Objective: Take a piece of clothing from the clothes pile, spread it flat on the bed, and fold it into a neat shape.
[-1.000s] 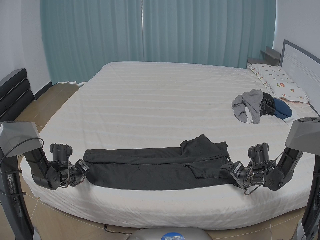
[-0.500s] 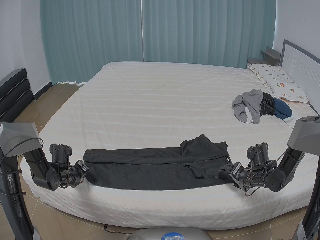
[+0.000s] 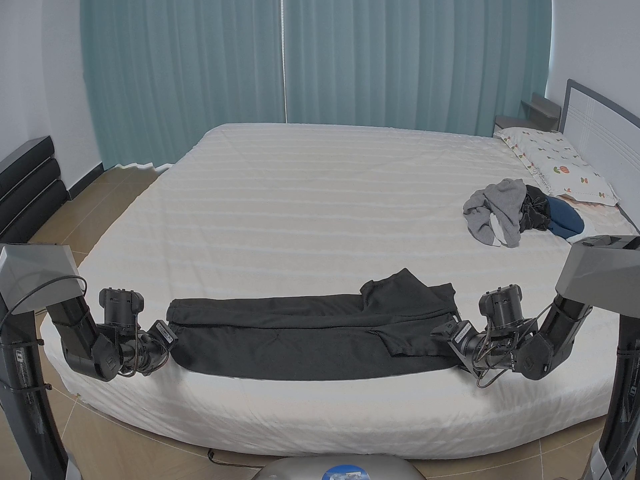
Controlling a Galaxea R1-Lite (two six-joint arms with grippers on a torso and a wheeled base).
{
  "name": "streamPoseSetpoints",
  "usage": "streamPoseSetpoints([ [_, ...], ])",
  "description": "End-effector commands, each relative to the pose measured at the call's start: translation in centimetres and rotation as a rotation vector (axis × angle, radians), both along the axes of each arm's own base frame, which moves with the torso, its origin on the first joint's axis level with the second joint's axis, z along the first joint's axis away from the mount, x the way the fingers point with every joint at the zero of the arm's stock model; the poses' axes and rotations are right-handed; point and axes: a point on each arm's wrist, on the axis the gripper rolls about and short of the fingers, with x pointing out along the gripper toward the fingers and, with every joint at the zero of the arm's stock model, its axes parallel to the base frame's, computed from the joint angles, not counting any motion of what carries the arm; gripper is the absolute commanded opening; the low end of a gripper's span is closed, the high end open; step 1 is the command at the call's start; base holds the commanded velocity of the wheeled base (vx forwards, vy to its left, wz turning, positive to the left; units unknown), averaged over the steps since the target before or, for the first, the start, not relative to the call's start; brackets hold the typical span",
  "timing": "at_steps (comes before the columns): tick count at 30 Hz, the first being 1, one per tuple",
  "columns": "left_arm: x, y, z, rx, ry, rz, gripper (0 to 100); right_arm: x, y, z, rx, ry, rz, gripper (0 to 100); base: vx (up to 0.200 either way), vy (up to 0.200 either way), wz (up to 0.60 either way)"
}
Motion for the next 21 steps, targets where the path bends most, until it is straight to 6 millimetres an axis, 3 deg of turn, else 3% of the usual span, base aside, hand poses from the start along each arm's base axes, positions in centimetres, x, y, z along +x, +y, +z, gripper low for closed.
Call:
streamPoseSetpoints([
  [1,0.0,0.0,0.0,-0.001,0.0,0.001,0,0.3,0.2,-0.8,-0.012,0.012,-0.005,0,0.0,0.0,0.0],
  [10,-0.1,0.1,0.2,0.002,-0.004,0.004,0,-0.9,0.1,0.0,-0.022,0.012,0.007,0,0.0,0.0,0.0],
  [16,-0.5,0.5,1.6,0.007,-0.034,0.014,0,-1.5,-0.1,2.4,0.0,-0.044,0.007,0,0.0,0.0,0.0],
  [21,-0.6,1.1,2.5,0.01,-0.06,0.029,0,-1.8,-0.2,3.1,0.003,-0.055,0.011,0,0.0,0.0,0.0],
])
